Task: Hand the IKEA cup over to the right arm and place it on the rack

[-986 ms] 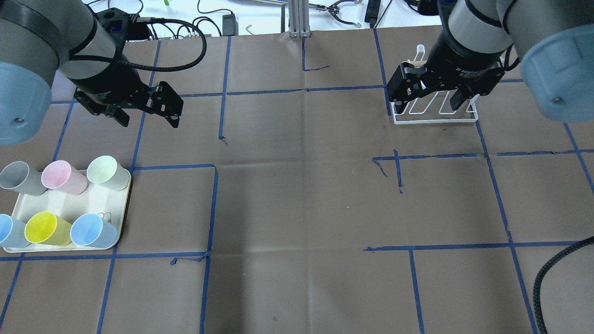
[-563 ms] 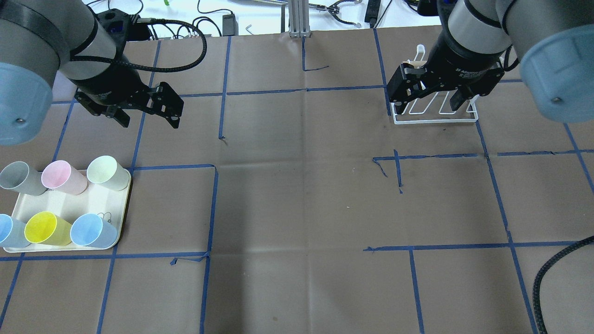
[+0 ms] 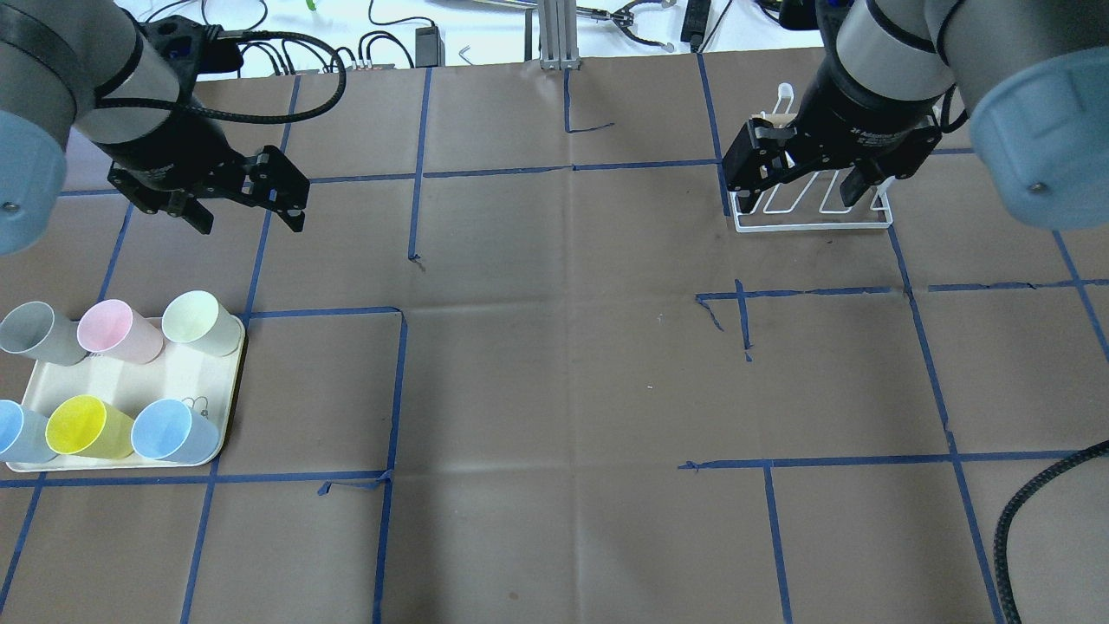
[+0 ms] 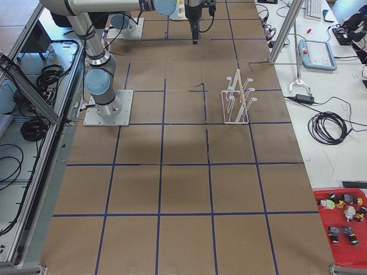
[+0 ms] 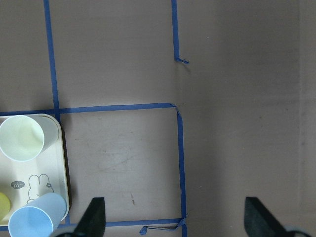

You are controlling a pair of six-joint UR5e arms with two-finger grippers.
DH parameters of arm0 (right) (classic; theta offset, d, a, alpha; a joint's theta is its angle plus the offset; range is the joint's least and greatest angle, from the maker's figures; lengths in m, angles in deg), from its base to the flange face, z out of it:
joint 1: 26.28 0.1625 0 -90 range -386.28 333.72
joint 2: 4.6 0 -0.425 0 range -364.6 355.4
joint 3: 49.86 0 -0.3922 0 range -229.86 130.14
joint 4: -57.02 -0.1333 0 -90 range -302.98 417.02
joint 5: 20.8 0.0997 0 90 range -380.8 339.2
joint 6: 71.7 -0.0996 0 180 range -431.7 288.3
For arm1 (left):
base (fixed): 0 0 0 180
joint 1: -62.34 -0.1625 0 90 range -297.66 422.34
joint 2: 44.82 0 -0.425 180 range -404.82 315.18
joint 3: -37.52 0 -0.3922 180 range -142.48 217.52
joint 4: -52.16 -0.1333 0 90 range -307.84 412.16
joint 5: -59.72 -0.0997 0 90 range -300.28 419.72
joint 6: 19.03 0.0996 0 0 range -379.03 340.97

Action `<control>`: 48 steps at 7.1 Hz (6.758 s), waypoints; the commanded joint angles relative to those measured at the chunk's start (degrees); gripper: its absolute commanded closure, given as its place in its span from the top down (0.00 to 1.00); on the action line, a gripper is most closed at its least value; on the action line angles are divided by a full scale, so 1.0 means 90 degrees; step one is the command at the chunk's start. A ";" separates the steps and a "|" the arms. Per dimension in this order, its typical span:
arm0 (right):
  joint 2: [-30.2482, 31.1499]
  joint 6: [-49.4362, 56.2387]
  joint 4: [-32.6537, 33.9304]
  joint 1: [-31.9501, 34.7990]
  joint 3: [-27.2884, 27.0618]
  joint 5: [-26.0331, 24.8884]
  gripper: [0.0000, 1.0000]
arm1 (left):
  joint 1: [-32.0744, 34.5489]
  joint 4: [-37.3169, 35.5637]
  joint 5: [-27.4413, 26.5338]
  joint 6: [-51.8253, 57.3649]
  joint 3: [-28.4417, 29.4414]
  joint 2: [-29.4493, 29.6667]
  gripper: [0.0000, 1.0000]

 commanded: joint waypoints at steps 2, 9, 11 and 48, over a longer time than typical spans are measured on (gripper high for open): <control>-0.0006 0.0027 0.0047 0.0000 0.0000 0.0001 1.00 | -0.1857 -0.0007 0.0013 0.1879 -0.0087 0.0148 1.00; -0.0181 -0.0060 0.0017 -0.0019 -0.0020 -0.0175 1.00 | -0.1949 -0.2493 0.0012 0.1699 -0.1589 0.1045 1.00; -0.0249 -0.0109 0.0299 -0.0019 -0.0020 -0.0126 1.00 | -0.1929 -0.3110 0.0012 0.1533 -0.1923 0.1368 1.00; -0.0992 -1.0559 1.0810 0.0801 -0.3292 0.1898 1.00 | 0.0159 -0.8190 0.7025 0.3153 -0.2901 0.1135 0.00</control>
